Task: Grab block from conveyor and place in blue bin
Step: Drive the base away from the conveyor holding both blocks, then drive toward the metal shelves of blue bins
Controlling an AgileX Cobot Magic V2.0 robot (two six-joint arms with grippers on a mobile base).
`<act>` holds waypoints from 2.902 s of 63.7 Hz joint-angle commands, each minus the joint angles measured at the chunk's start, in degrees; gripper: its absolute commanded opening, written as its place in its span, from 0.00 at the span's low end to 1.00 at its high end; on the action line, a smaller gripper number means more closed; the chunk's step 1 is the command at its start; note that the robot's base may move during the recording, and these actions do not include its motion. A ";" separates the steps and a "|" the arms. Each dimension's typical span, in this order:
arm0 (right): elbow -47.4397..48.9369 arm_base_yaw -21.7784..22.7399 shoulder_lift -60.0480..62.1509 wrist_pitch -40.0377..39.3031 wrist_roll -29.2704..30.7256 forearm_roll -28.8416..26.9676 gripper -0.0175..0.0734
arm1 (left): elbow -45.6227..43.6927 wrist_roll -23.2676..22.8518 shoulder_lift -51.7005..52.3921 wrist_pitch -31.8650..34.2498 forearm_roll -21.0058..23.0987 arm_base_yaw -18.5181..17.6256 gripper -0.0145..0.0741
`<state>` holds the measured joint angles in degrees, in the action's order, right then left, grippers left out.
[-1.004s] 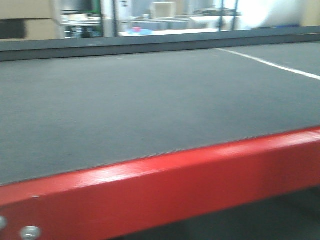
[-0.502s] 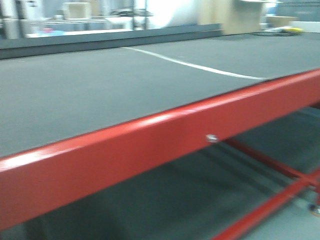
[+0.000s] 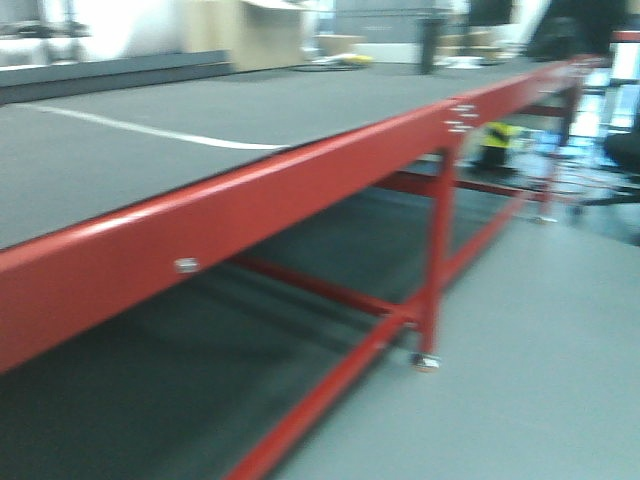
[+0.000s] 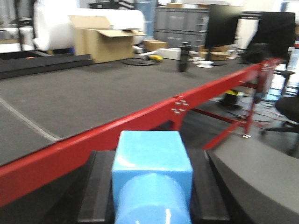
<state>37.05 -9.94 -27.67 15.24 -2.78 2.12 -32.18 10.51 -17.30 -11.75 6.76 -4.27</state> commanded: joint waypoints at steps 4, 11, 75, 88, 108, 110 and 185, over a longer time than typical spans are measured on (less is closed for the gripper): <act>0.31 0.20 0.38 -0.89 0.31 0.13 0.01 | 0.10 0.04 0.14 0.78 0.55 0.09 0.04; 0.31 0.20 0.38 -0.89 0.31 0.13 0.01 | 0.10 0.04 0.14 0.78 0.55 0.09 0.04; 0.31 0.20 0.38 -0.89 0.31 0.13 0.01 | 0.10 0.04 0.14 0.78 0.55 0.09 0.04; 0.31 0.20 0.38 -0.89 0.31 0.13 0.01 | 0.10 0.04 0.14 0.78 0.55 0.09 0.04; 0.31 0.20 0.38 -0.89 0.31 0.13 0.01 | 0.10 0.04 0.14 0.78 0.55 0.09 0.04; 0.31 0.20 0.38 -0.89 0.31 0.13 0.01 | 0.10 0.04 0.14 0.78 0.55 0.09 0.04; 0.31 0.20 0.38 -0.89 0.31 0.13 0.01 | 0.10 0.04 0.14 0.78 0.55 0.09 0.04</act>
<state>37.05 -9.94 -27.67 15.24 -2.78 2.12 -32.18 10.51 -17.30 -11.75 6.76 -4.27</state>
